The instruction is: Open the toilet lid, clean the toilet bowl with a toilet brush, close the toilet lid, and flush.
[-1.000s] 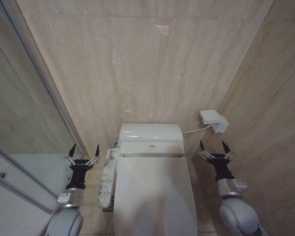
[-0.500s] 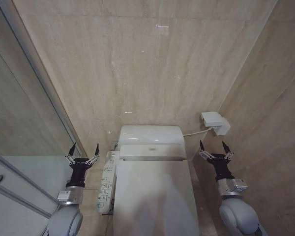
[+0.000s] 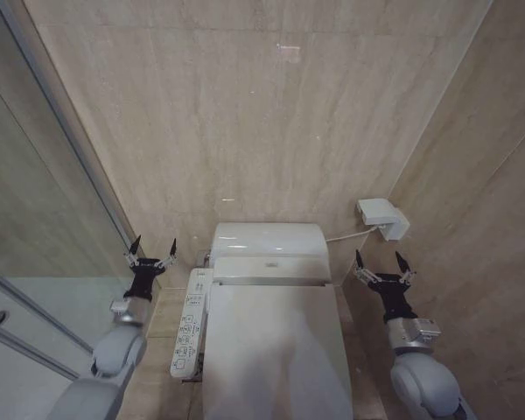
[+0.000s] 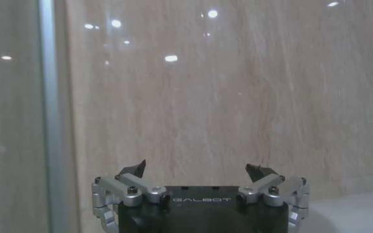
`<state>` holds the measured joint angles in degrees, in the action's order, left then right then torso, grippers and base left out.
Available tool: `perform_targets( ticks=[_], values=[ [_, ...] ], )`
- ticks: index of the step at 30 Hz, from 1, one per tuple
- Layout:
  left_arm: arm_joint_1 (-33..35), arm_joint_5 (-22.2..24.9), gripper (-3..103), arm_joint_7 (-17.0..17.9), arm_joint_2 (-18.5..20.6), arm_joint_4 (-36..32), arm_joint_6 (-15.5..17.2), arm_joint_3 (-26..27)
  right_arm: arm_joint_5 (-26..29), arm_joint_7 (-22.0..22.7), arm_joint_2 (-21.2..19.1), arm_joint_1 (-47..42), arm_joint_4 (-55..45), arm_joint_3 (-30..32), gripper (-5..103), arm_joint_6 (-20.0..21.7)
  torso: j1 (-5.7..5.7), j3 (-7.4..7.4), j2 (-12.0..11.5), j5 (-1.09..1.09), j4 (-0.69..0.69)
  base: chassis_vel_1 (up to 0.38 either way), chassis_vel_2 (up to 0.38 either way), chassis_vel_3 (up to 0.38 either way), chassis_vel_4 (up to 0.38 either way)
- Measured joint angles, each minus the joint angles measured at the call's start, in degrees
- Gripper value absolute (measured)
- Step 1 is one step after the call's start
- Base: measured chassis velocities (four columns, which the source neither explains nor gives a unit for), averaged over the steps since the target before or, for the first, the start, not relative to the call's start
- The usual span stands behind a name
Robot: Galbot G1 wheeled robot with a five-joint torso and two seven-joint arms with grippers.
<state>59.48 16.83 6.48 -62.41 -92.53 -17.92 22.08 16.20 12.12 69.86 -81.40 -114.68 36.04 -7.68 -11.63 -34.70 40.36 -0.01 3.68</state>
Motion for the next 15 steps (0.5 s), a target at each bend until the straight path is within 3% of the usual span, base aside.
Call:
perform_targets(
  ticks=[9,14,15],
  values=[
    [-6.1,4.6,99,-3.3,3.6,4.8,-0.7,-5.9,0.0,0.0,0.0,0.0,0.0,0.0,100,0.0,0.00,0.00,0.0,0.01,-0.02,0.000,0.000,0.000,0.000],
    [-8.2,4.8,99,-8.1,4.7,8.4,-4.0,-9.4,0.0,0.0,0.0,0.0,0.0,0.0,100,0.0,0.00,0.00,0.0,0.00,-0.01,0.000,0.000,0.000,0.000],
    [-8.4,4.9,75,-8.8,5.0,9.0,-4.6,-9.8,0.0,0.0,0.0,0.0,0.0,0.0,100,0.0,0.00,0.00,0.0,0.00,-0.01,0.000,0.000,0.000,0.000]
  ],
)
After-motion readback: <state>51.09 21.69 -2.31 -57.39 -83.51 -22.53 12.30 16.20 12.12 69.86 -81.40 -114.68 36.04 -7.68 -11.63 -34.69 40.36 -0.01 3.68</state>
